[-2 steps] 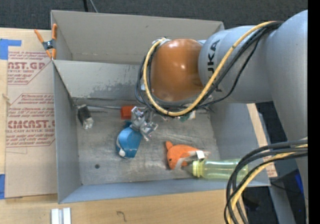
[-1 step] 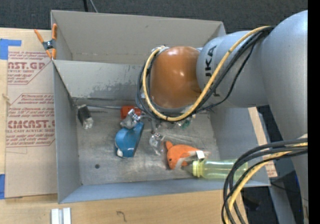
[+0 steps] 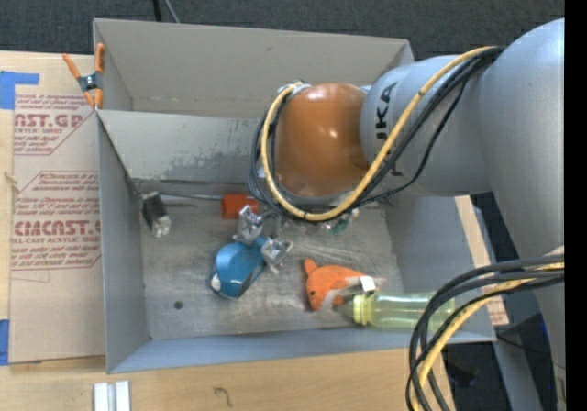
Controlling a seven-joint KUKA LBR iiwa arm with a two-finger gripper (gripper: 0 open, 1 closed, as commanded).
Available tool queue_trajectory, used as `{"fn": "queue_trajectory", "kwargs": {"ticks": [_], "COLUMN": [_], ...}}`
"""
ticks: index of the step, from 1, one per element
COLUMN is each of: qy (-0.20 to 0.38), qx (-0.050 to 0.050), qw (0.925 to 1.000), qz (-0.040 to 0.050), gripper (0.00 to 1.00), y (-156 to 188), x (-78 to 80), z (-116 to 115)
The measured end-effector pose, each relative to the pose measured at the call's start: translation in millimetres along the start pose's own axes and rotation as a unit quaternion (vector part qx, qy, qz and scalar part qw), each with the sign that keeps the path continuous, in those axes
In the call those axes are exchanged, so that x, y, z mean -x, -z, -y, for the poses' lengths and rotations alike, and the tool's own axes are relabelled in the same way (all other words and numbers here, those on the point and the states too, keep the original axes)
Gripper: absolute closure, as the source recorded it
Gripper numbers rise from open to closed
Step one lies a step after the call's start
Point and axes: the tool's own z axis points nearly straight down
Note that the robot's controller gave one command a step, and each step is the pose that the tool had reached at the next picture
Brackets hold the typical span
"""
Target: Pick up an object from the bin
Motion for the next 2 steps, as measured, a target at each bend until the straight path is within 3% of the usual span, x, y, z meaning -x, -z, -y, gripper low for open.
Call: {"fn": "queue_trajectory", "kwargs": {"ticks": [2], "qy": [0.0], "qx": [0.0], "qw": [1.0], "qz": [-0.0005], "gripper": [1.0], "y": [0.0], "x": [-0.2], "z": [-0.2]}}
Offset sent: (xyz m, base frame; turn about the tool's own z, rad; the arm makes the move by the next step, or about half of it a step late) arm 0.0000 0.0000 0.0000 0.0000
